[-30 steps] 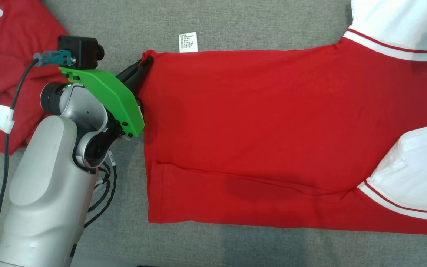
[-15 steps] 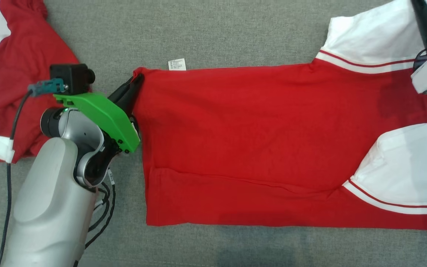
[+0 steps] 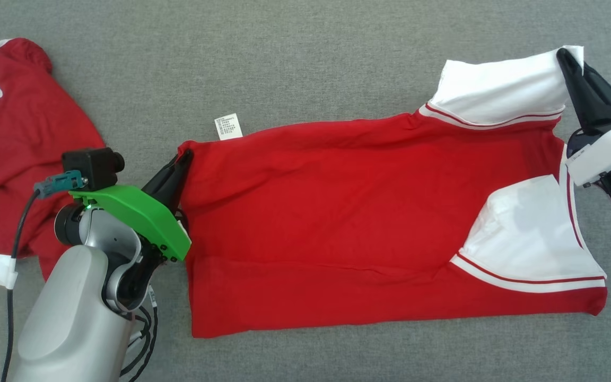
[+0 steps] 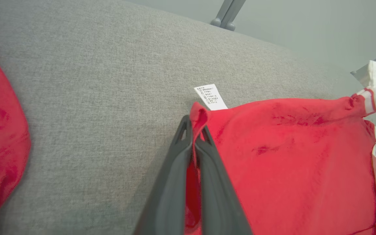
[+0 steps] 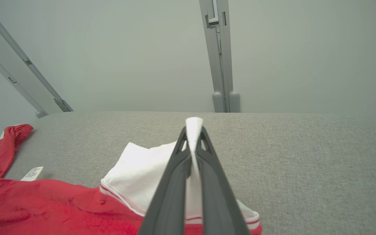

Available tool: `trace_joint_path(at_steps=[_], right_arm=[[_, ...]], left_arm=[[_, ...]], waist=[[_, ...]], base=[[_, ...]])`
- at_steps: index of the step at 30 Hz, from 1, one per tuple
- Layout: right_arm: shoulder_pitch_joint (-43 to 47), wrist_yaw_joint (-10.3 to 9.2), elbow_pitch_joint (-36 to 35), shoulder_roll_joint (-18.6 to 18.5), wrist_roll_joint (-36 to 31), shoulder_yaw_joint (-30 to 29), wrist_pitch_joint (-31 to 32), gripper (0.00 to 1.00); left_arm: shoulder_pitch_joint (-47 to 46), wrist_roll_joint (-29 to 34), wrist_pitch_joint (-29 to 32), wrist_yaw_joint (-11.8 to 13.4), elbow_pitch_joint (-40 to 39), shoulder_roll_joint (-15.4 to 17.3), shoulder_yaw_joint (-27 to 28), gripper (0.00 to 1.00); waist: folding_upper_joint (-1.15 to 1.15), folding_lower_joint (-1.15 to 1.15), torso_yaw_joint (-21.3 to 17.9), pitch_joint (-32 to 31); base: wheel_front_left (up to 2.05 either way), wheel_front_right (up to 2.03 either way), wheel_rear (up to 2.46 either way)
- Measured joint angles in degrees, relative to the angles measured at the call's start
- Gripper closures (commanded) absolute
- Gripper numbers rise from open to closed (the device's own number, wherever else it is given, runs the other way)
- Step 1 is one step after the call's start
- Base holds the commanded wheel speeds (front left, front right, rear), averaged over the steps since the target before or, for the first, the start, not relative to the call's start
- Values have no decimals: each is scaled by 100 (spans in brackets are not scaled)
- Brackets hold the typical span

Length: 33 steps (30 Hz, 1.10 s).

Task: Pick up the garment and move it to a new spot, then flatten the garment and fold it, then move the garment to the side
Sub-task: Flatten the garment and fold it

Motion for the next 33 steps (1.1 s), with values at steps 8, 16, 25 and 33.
trace_joint_path(at_steps=[8,16,25,33], right_arm=[[3,-8,-143,-179,3,-97,109,100],[-282,-13,-113,-237,35,-38,365,100],[-586,-80,79,-312,-87,-29,446,100],[-482,-77,94,-253,-99,-18,220,100]], left_arm=[[-208,94,87,-3,-160,211,-336,100],[-604,199,82,-3,-258,379,-402,100],[-641,-33,-199,-3,-162,325,-580,100],[-585,-269,-588,-3,-194,341,-697,100]], waist=[[0,0,-175,-41],[0,0,-132,215],[0,0,103,376],[0,0,198,246]], base=[[0,0,0],[0,0,0],[0,0,0],[0,0,0]])
